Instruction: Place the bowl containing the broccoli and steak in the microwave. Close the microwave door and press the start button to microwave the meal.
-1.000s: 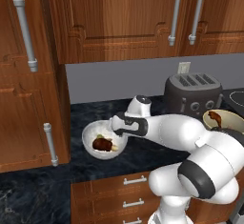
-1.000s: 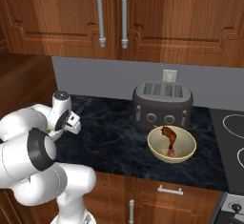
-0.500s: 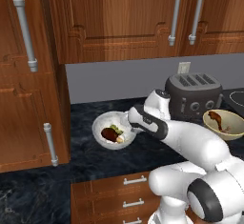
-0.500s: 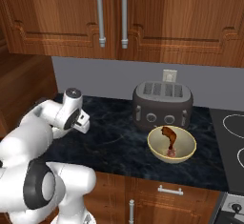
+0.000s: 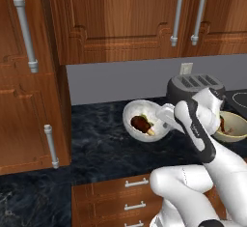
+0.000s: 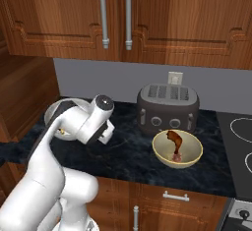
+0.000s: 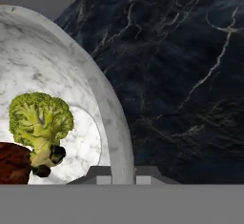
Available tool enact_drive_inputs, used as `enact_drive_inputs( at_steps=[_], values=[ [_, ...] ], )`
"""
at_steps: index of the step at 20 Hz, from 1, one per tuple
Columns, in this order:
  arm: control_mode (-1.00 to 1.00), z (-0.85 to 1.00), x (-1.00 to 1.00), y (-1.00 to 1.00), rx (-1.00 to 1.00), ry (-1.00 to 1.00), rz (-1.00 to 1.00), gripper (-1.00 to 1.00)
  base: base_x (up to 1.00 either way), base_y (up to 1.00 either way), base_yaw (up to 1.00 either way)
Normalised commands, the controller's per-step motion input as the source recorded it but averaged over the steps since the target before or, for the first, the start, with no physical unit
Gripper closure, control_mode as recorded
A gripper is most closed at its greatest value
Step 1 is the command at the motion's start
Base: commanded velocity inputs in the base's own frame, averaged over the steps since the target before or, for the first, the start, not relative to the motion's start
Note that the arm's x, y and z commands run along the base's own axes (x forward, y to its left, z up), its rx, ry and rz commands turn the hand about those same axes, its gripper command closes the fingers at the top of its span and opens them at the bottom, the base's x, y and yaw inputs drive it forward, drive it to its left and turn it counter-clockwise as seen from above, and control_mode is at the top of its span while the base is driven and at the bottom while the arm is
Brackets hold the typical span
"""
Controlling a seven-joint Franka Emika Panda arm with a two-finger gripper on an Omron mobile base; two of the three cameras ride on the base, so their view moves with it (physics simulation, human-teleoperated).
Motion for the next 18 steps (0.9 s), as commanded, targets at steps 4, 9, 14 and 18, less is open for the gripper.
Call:
enact_drive_inputs(
  at_steps=[4,9,14,18],
  values=[
    [-1.0,0.64,-0.49,-0.94,0.17,-0.01,-0.09,1.0,0.0,0.0,0.0],
    [-1.0,0.63,-0.58,-0.56,0.06,0.0,-0.02,1.0,0.0,0.0,0.0],
    [-1.0,0.63,-0.36,-0.02,0.0,0.0,0.0,1.0,0.0,0.0,0.0],
    [-1.0,0.42,-0.47,0.0,-0.03,0.0,0.0,1.0,0.0,0.0,0.0]
  ],
)
